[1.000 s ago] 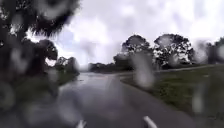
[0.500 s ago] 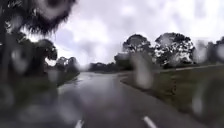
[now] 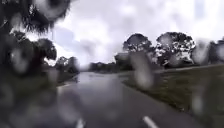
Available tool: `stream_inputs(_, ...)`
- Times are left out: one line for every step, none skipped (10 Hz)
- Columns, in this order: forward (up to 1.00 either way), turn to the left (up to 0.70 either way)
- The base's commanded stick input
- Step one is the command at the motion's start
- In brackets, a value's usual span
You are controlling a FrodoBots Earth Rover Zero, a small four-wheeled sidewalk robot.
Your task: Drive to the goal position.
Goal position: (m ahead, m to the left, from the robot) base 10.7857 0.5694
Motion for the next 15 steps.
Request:
stream_inputs(0.7,0.0)
stream_inputs(0.7,0.0)
stream_inputs(0.7,0.0)
stream_inputs(0.7,0.0)
stream_inputs(0.7,0.0)
stream_inputs(0.7,0.09)
stream_inputs(0.7,0.22)
stream_inputs(0.7,0.22)
stream_inputs(0.7,0.22)
stream_inputs(0.7,0.22)
stream_inputs(0.7,0.22)
stream_inputs(0.7,0.22)
stream_inputs(0.7,0.24)
stream_inputs(0.7,0.13)
stream_inputs(0.7,0.0)
